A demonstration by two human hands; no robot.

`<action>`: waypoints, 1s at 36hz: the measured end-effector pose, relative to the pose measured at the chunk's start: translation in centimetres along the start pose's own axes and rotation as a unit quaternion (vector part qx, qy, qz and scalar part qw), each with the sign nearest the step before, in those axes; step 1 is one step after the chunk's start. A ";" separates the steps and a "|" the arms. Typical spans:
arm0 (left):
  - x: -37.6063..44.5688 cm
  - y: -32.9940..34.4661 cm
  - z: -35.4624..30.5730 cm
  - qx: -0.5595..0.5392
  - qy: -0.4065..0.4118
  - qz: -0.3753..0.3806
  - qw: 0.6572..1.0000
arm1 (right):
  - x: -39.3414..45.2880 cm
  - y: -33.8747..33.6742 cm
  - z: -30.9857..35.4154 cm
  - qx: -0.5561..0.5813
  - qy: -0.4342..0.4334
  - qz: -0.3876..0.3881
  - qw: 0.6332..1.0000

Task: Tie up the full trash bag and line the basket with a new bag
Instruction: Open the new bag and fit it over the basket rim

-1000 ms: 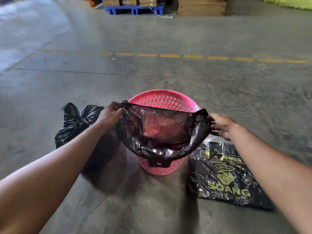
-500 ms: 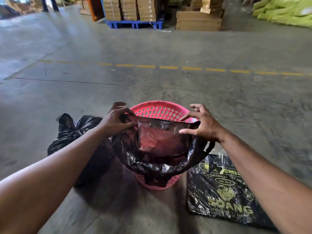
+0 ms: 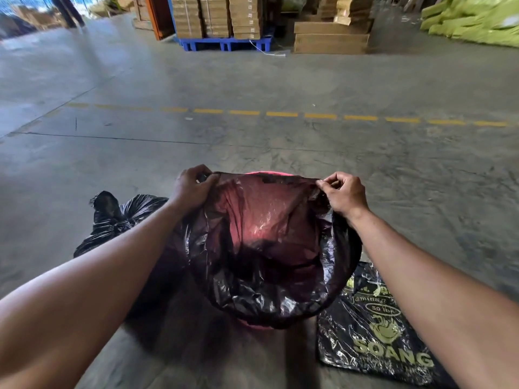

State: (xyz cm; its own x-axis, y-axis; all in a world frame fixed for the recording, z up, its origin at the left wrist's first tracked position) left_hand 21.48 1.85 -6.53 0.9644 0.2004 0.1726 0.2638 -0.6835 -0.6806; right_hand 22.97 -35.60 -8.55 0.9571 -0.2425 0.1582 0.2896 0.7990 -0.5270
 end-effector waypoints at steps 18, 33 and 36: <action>-1.6 0.8 0.4 -0.083 -0.148 0.108 0.980 | -0.2 1.9 0.7 0.139 0.076 0.149 0.976; -7.5 4.6 4.1 -0.429 -0.299 0.276 0.806 | -5.6 2.1 -5.8 0.295 0.309 0.277 0.861; -7.9 3.7 7.2 -0.450 -0.340 0.190 0.804 | -6.5 2.2 -6.8 0.354 0.313 0.253 0.844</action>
State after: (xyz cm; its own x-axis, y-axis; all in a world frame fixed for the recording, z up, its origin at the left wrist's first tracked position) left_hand 14.71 2.77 -15.58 0.8267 -0.0156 -0.5625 0.1534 -0.9555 0.2520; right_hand 17.37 -35.99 -16.39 0.8343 0.1623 -0.5269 -0.0153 0.9621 0.2722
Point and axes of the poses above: each hand's wrist, its own x-axis towards the middle knuckle, its own y-axis out of the palm, z = x × y, the point moved 7 cm from there along x, towards the middle knuckle, and after that the axes turned 2 degrees about z, right-handed, at the moved point
